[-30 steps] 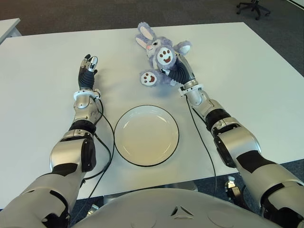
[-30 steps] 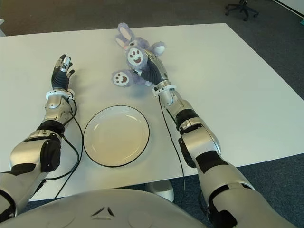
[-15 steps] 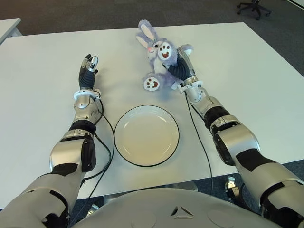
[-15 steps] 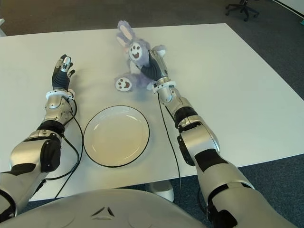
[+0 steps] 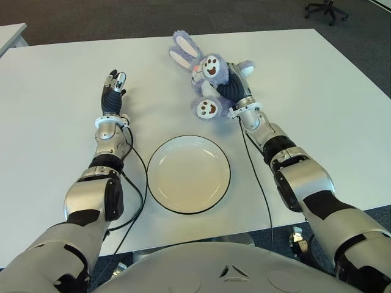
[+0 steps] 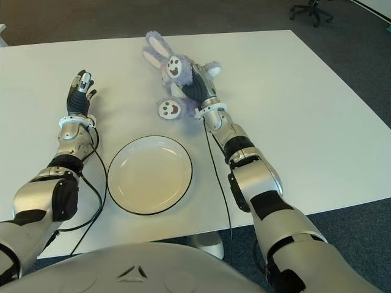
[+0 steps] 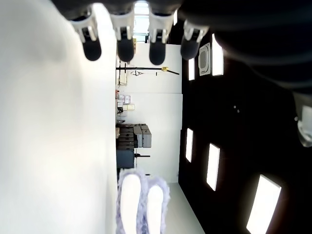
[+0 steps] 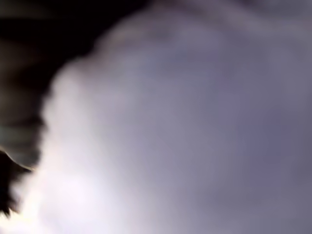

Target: Put the doll into the plate.

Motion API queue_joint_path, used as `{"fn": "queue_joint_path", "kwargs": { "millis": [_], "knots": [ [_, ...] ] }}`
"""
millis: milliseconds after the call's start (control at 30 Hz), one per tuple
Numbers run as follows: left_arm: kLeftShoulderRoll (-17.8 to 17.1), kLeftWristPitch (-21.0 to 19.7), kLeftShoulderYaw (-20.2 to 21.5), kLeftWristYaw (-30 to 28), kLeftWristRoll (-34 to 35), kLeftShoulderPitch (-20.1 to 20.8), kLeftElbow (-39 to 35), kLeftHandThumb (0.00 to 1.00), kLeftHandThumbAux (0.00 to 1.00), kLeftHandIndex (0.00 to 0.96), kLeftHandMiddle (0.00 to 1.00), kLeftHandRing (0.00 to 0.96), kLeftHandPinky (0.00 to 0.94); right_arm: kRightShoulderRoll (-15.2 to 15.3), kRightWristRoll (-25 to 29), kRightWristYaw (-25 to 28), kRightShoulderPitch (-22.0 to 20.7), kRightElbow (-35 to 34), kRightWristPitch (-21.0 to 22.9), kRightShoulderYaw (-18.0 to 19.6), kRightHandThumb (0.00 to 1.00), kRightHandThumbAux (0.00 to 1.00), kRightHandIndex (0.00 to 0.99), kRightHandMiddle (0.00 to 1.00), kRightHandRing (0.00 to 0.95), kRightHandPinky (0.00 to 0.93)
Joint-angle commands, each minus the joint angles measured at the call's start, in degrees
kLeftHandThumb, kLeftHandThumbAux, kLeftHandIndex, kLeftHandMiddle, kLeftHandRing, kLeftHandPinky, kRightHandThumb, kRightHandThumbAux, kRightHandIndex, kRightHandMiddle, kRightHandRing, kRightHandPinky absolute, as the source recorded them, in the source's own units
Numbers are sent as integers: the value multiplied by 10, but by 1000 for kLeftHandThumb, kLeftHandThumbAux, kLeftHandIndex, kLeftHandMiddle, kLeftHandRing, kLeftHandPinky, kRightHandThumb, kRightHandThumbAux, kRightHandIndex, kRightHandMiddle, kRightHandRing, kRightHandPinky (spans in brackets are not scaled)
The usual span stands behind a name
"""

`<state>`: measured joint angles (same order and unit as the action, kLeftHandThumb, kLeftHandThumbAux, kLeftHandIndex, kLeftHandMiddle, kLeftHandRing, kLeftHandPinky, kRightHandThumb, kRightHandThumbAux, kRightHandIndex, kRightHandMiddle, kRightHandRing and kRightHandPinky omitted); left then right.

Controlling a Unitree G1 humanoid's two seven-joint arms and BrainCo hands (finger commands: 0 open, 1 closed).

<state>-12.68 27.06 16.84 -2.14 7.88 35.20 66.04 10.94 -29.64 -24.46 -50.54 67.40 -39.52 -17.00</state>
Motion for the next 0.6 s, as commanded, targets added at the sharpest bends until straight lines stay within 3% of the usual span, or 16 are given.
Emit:
{"fn": "queue_joint_path", "kwargs": {
  "millis": [33, 600],
  "knots": [
    [24, -36, -4, -2, -2, -55, 41, 0, 360, 0, 82, 25, 0, 1, 2, 1, 2, 10, 38, 2, 705, 708, 442, 856, 857, 879],
    [25, -35, -5, 1, -3, -56, 40, 0, 366, 0, 92, 32, 0, -1, 23, 7, 2, 14, 51, 19, 719, 710, 440, 870, 880, 880]
  ]
}}
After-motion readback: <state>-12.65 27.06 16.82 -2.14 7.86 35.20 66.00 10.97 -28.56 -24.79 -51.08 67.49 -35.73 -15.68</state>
